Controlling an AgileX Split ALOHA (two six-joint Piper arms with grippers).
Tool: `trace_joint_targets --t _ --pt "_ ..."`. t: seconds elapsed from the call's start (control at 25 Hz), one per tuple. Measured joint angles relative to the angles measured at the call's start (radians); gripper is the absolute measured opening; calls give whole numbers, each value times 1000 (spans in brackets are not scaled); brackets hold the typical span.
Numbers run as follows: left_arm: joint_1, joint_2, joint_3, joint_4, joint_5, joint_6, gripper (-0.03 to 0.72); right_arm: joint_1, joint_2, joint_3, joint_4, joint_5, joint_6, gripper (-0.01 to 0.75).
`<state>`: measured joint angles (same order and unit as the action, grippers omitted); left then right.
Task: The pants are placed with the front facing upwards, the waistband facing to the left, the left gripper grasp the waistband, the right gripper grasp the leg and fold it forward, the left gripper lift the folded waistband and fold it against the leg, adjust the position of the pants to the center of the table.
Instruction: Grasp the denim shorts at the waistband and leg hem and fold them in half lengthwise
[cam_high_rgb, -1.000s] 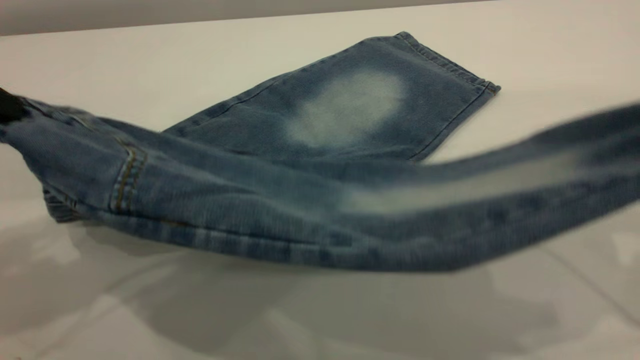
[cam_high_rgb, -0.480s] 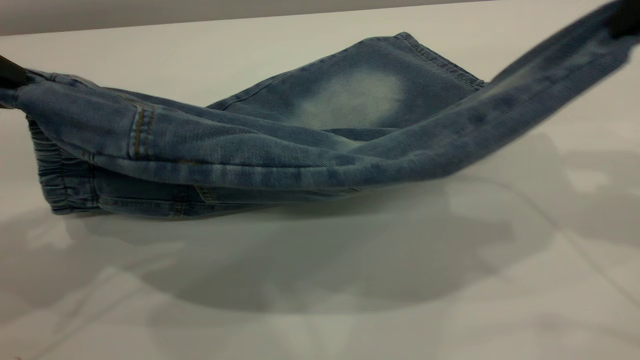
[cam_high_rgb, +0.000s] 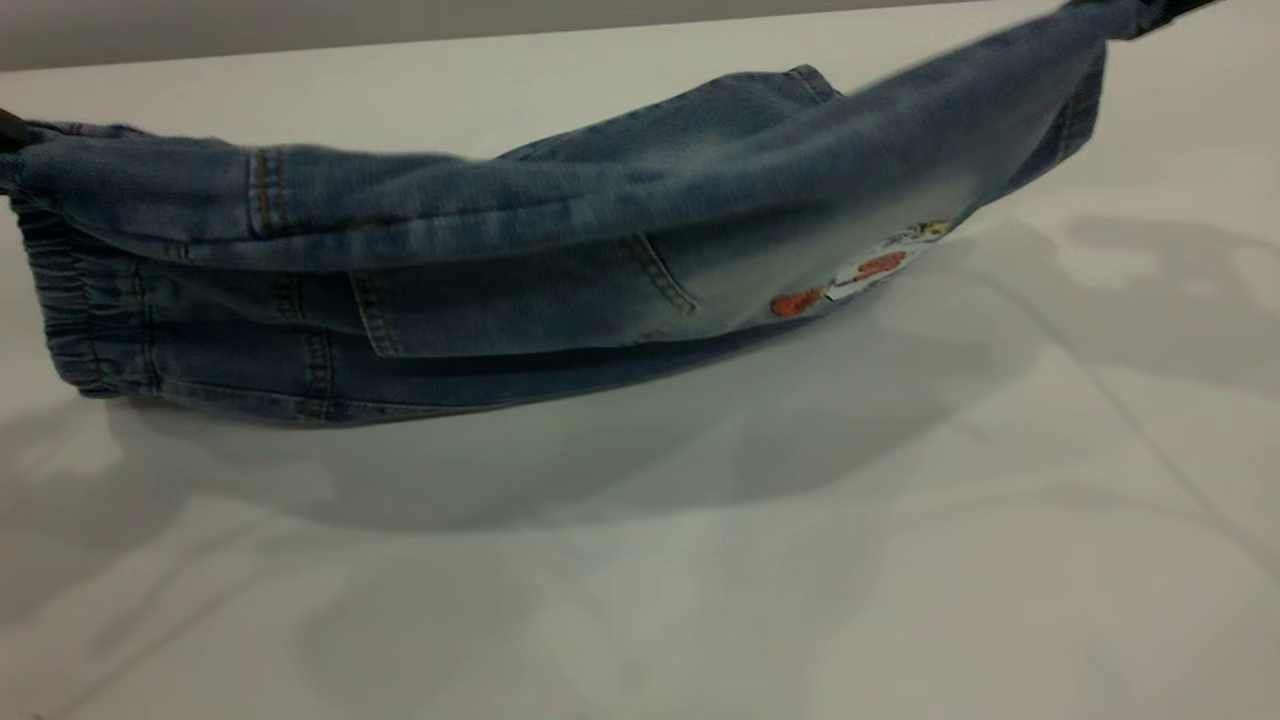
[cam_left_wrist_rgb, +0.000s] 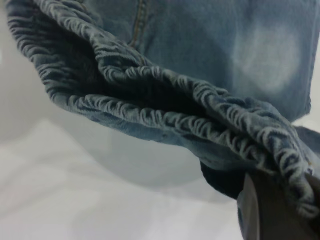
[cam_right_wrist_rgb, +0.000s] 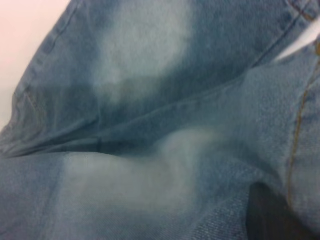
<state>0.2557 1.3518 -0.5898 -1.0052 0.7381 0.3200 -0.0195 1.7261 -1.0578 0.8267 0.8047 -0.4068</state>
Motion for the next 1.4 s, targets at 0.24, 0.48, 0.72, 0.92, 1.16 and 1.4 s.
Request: trace_joint_targets --t 0.24,0.48,0.72,0.92,1.16,1.4 --pt "0 77 0 -77 -63 18 112 0 83 -75 45 16 -15 15" --pt "0 184 0 -238 -79 121 112 0 136 -125 63 26 -15 15" --pt "0 289 -1 -436 -90 261 112 36 203 -190 93 27 -23 15" --pt "2 315 -1 -540 -115 315 112 93 274 -277 93 27 -9 15" --pt "2 315 -1 -606 -195 316 112 110 370 -401 92 40 18 15" --pt "2 313 -1 -646 -260 316 112 110 436 -479 91 47 32 15"
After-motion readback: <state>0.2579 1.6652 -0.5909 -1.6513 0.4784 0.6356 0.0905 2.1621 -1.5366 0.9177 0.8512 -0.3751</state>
